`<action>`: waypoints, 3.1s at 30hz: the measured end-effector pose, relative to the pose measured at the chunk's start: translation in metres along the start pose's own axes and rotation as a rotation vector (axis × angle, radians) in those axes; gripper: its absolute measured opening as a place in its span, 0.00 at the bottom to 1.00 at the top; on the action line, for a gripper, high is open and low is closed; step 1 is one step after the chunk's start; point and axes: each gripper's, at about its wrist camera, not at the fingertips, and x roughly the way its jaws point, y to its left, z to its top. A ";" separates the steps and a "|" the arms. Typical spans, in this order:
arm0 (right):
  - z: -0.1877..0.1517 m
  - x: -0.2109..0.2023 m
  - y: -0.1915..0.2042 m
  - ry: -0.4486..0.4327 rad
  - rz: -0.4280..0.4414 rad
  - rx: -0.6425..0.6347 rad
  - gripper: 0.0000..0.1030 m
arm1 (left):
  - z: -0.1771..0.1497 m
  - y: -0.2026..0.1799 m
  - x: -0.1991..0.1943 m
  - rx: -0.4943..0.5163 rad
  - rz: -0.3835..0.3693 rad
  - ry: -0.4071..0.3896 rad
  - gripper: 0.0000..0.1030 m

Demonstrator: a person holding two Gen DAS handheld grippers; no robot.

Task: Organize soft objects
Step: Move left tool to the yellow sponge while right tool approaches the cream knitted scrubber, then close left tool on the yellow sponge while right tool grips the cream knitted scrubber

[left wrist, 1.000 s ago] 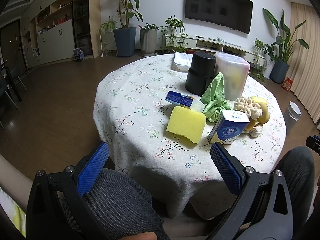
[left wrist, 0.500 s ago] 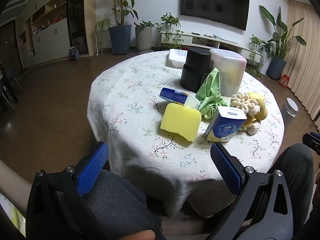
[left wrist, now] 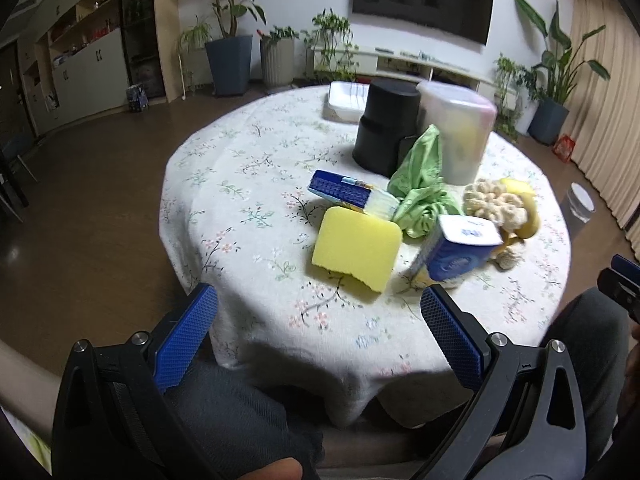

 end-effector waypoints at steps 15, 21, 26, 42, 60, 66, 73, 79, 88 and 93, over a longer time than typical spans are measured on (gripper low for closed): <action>0.016 0.082 0.008 0.163 0.085 0.031 0.95 | 0.013 -0.018 0.084 0.047 0.015 0.187 1.00; 0.022 0.103 0.007 0.176 0.073 0.017 0.90 | 0.011 -0.016 0.094 0.030 0.014 0.215 1.00; 0.027 0.123 0.009 0.194 0.075 -0.001 0.86 | 0.011 -0.013 0.097 0.026 0.020 0.217 1.00; 0.019 0.133 0.004 0.139 0.103 -0.062 0.79 | 0.013 -0.007 0.094 -0.019 -0.013 0.166 0.92; 0.010 0.126 0.013 0.120 0.188 -0.098 0.51 | 0.012 -0.006 0.088 -0.045 -0.060 0.128 0.62; 0.011 0.121 0.009 0.123 0.217 -0.075 0.49 | 0.013 -0.001 0.085 -0.078 -0.089 0.130 0.53; 0.009 0.115 0.015 0.122 0.242 -0.091 0.48 | 0.012 -0.005 0.079 -0.069 -0.125 0.117 0.49; 0.014 0.106 0.016 0.104 0.251 -0.071 0.47 | 0.013 0.001 0.069 -0.099 -0.145 0.085 0.46; 0.021 0.083 0.022 0.065 0.262 -0.075 0.47 | 0.017 0.012 0.052 -0.125 -0.162 0.044 0.44; 0.022 0.083 0.014 0.078 0.265 -0.039 0.47 | 0.017 0.012 0.049 -0.120 -0.178 0.036 0.44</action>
